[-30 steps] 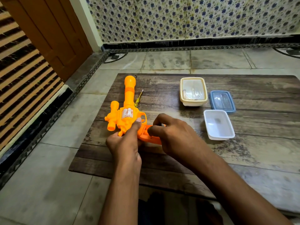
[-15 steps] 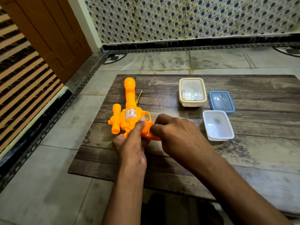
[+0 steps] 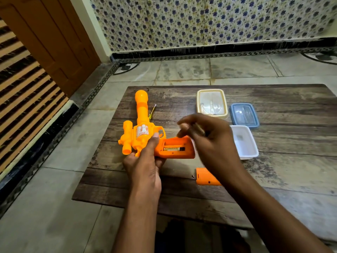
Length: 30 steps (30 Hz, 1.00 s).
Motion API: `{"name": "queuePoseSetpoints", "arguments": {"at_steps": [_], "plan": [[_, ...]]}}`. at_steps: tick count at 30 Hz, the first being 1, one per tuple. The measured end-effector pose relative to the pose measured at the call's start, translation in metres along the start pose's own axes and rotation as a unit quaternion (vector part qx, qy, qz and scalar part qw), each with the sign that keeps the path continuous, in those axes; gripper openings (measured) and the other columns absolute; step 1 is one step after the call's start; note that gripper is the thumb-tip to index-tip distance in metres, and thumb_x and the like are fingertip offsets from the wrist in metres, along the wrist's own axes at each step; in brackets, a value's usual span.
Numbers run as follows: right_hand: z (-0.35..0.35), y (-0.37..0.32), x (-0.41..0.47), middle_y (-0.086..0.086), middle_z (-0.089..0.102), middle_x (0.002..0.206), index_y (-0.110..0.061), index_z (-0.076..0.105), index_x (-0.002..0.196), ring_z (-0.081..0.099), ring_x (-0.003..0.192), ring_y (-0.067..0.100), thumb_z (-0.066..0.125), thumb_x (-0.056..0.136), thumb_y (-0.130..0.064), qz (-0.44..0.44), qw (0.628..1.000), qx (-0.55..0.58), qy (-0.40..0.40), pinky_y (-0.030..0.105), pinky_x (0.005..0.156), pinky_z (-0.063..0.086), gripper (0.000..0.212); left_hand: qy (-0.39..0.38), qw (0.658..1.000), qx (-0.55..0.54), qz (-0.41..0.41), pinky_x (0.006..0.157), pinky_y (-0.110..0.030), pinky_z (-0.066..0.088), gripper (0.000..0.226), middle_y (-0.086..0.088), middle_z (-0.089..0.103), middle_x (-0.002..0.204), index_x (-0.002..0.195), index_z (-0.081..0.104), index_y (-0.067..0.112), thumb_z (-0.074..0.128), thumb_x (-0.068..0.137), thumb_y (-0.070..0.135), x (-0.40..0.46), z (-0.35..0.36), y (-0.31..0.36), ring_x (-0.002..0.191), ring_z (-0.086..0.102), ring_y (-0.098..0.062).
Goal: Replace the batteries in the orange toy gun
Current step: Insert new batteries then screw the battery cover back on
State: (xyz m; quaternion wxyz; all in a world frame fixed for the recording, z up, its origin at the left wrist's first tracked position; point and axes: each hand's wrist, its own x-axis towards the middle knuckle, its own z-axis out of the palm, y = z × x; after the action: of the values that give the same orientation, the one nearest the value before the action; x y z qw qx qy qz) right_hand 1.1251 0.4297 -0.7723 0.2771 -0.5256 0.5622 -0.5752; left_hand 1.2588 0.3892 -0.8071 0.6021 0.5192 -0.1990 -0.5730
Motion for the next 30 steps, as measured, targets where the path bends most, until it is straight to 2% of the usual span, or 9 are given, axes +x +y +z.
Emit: {"name": "queuePoseSetpoints", "arguments": {"at_steps": [2, 5, 9, 14, 16, 19, 23, 26, 30], "plan": [[-0.007, -0.004, 0.004, 0.007, 0.069, 0.071, -0.007, 0.074, 0.102, 0.048, 0.046, 0.005, 0.057, 0.102, -0.008, 0.083, 0.99, 0.107, 0.028, 0.021, 0.044, 0.035, 0.017, -0.002, 1.0, -0.014, -0.009, 0.05, -0.026, 0.057, 0.041, -0.005, 0.079, 0.101, 0.122, 0.069, 0.014, 0.08, 0.083, 0.004, -0.002, 0.002, 0.002, 0.078, 0.077, -0.014], [-0.014, -0.006, 0.007, 0.013, 0.061, 0.066, -0.002, 0.069, 0.108, 0.028, 0.043, 0.011, 0.046, 0.102, -0.002, 0.174, 0.958, 0.224, 0.031, 0.021, 0.044, 0.022, 0.023, 0.0, 0.999, -0.036, -0.038, 0.049, -0.026, 0.057, 0.035, -0.005, 0.078, 0.1, 0.117, 0.069, 0.017, 0.079, 0.085, 0.007, -0.003, 0.003, 0.005, 0.078, 0.077, -0.015], [-0.015, -0.006, 0.007, 0.004, 0.052, 0.056, -0.001, 0.07, 0.103, 0.031, 0.038, 0.006, 0.053, 0.1, -0.004, 0.174, 0.971, 0.167, 0.009, 0.019, 0.042, 0.024, 0.018, -0.025, 0.996, -0.057, -0.064, 0.054, -0.029, 0.06, 0.043, -0.012, 0.076, 0.116, 0.131, 0.066, 0.012, 0.075, 0.089, 0.011, 0.0, 0.001, 0.008, 0.086, 0.078, -0.019], [-0.011, -0.006, 0.006, 0.014, 0.06, 0.066, -0.003, 0.072, 0.109, 0.034, 0.039, 0.009, 0.048, 0.098, 0.001, 0.158, 0.974, 0.155, -0.049, 0.019, 0.042, 0.026, 0.026, -0.023, 0.995, -0.062, -0.068, 0.055, -0.031, 0.061, 0.051, -0.012, 0.074, 0.122, 0.137, 0.061, 0.015, 0.075, 0.088, 0.012, 0.002, 0.0, 0.008, 0.1, 0.075, -0.023], [-0.013, -0.007, 0.006, 0.014, 0.063, 0.07, -0.001, 0.067, 0.111, 0.032, 0.039, 0.01, 0.049, 0.102, -0.001, 0.167, 0.97, 0.168, -0.055, 0.019, 0.041, 0.025, 0.021, -0.025, 0.995, -0.065, -0.067, 0.056, -0.031, 0.061, 0.048, -0.012, 0.074, 0.121, 0.135, 0.062, 0.014, 0.075, 0.089, 0.012, 0.002, -0.001, 0.009, 0.097, 0.076, -0.021], [-0.018, -0.006, 0.008, 0.018, 0.066, 0.071, 0.003, 0.056, 0.101, 0.027, 0.04, 0.012, 0.055, 0.099, 0.0, 0.2, 0.957, 0.208, -0.042, 0.02, 0.042, 0.022, 0.003, -0.028, 0.996, -0.058, -0.06, 0.057, -0.031, 0.062, 0.037, -0.011, 0.076, 0.113, 0.125, 0.067, 0.014, 0.075, 0.09, 0.012, 0.003, -0.003, 0.009, 0.082, 0.078, -0.015], [-0.021, -0.001, 0.01, 0.015, 0.062, 0.066, 0.006, 0.061, 0.103, 0.025, 0.044, 0.011, 0.061, 0.096, 0.0, 0.265, 0.927, 0.261, -0.056, 0.019, 0.04, 0.02, 0.009, -0.018, 0.999, -0.026, -0.026, 0.053, -0.03, 0.06, 0.039, -0.01, 0.077, 0.108, 0.126, 0.067, 0.013, 0.076, 0.088, 0.01, 0.0, 0.0, 0.007, 0.078, 0.078, -0.013], [-0.021, 0.001, 0.01, 0.013, 0.06, 0.064, 0.015, 0.058, 0.102, 0.025, 0.045, 0.012, 0.06, 0.098, -0.002, 0.25, 0.937, 0.236, -0.065, 0.018, 0.042, 0.021, 0.018, -0.016, 1.0, 0.002, -0.005, 0.052, -0.029, 0.058, 0.033, -0.009, 0.078, 0.103, 0.119, 0.069, 0.013, 0.078, 0.087, 0.009, -0.001, 0.0, 0.005, 0.077, 0.078, -0.015], [-0.02, -0.004, 0.01, 0.017, 0.059, 0.066, 0.012, 0.058, 0.104, 0.023, 0.042, 0.012, 0.049, 0.099, 0.002, 0.222, 0.947, 0.205, -0.105, 0.019, 0.044, 0.018, 0.014, -0.014, 1.0, 0.022, 0.008, 0.055, -0.031, 0.059, 0.04, -0.011, 0.078, 0.106, 0.124, 0.068, 0.008, 0.08, 0.086, 0.011, -0.003, 0.0, 0.003, 0.087, 0.079, -0.021]]}}
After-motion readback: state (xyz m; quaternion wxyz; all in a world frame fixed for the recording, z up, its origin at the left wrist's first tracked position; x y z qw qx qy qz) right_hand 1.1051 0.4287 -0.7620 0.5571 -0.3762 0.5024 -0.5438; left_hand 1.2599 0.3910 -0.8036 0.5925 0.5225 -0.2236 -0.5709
